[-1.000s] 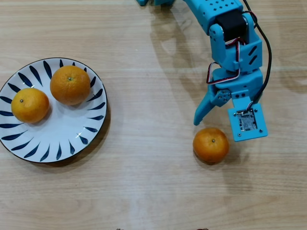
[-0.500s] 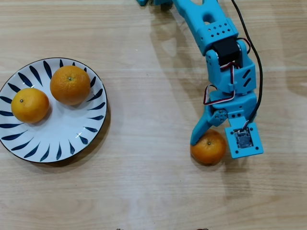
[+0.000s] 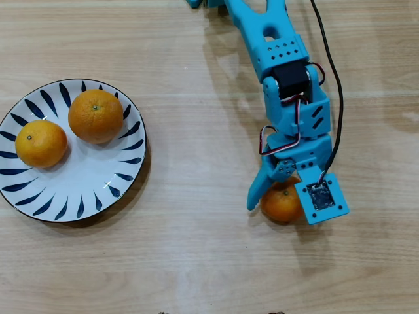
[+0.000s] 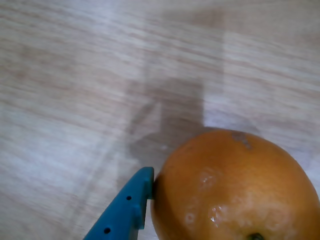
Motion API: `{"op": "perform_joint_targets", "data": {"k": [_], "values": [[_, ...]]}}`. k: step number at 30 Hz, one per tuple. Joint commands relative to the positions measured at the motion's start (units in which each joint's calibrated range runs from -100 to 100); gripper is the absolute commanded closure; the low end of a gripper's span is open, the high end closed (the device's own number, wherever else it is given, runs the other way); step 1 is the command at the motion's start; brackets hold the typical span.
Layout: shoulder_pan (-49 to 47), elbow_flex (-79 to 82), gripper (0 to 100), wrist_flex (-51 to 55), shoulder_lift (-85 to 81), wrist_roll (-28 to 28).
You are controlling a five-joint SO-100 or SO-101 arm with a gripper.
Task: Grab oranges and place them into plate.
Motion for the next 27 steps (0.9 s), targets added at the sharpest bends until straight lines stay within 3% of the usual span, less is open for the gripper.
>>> {"op": "perform_joint_targets", "data": {"k": [1, 15, 21, 27], "values": [[1.14, -0.21, 57, -1.01, -0.10, 0.25], [-0.31, 1.69, 57, -0.84, 0.40, -3.20], [-0.31, 2.41, 67, -0.84, 0.32, -3.31], [-0.31, 1.87, 68, -0.84, 0.32, -3.31]]}}
